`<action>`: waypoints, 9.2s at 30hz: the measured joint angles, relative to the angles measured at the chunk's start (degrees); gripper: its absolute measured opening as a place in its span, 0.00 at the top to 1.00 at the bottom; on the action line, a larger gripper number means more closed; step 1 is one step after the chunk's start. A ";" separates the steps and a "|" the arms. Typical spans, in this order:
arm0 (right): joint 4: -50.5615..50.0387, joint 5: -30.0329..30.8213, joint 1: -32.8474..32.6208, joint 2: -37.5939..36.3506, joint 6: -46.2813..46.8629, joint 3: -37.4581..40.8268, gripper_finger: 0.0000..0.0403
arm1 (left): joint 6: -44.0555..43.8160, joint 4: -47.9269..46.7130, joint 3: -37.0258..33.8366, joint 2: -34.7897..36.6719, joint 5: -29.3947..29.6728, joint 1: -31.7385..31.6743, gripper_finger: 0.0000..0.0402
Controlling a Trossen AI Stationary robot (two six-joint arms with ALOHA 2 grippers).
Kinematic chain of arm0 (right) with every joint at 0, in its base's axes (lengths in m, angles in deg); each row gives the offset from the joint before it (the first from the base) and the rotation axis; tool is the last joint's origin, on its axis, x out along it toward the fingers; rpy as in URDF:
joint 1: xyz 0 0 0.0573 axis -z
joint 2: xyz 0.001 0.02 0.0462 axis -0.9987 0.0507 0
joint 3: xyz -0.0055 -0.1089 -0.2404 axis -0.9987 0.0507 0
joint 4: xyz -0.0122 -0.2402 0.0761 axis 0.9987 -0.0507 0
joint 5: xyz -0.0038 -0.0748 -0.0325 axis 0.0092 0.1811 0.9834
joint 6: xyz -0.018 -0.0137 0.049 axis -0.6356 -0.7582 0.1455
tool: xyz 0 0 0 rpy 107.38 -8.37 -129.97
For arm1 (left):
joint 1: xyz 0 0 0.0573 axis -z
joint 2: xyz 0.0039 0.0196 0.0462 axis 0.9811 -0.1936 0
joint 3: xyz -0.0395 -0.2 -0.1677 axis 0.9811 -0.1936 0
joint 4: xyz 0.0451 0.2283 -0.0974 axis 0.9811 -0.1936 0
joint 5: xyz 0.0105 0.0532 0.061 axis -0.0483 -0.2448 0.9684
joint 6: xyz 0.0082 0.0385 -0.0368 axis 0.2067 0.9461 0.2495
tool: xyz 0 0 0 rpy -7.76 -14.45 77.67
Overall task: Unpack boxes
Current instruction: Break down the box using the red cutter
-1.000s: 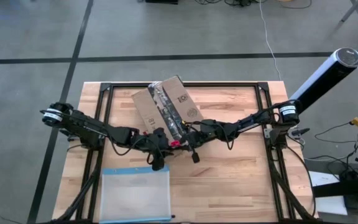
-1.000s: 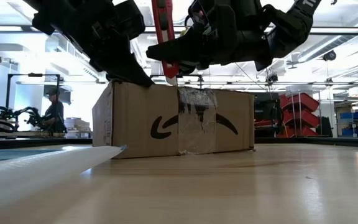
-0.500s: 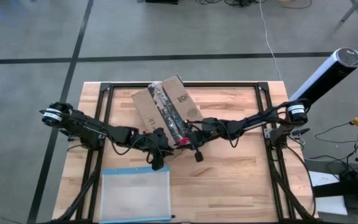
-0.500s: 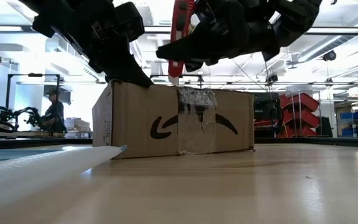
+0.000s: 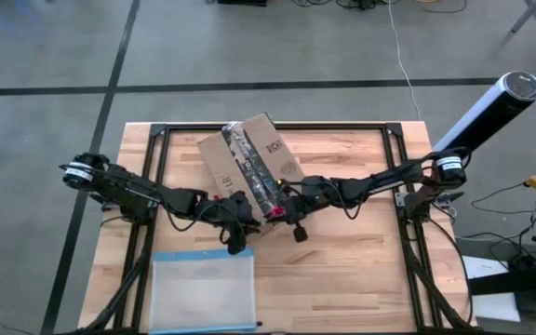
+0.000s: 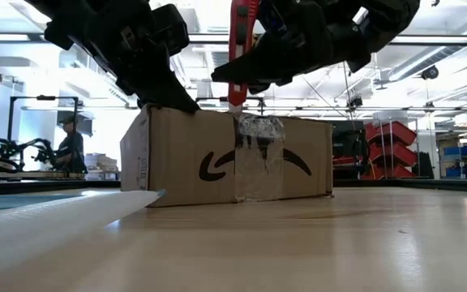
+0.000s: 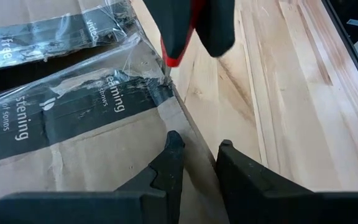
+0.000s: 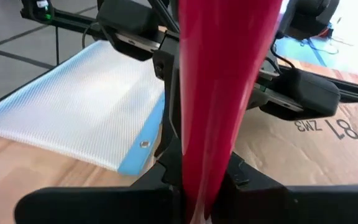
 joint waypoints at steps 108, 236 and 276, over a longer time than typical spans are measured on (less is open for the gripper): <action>4.13 -1.87 -1.25 -2.24 0.49 -0.04 0.96 | -1.25 -3.17 -0.32 0.44 -3.12 0.17 0.81; -31.35 29.24 -1.14 -21.35 19.46 4.13 0.61 | 16.31 2.95 -1.11 14.56 10.32 0.09 0.81; -12.77 27.69 -1.77 -12.12 17.48 2.89 0.84 | -4.47 -22.37 -1.07 12.61 21.22 -6.51 0.81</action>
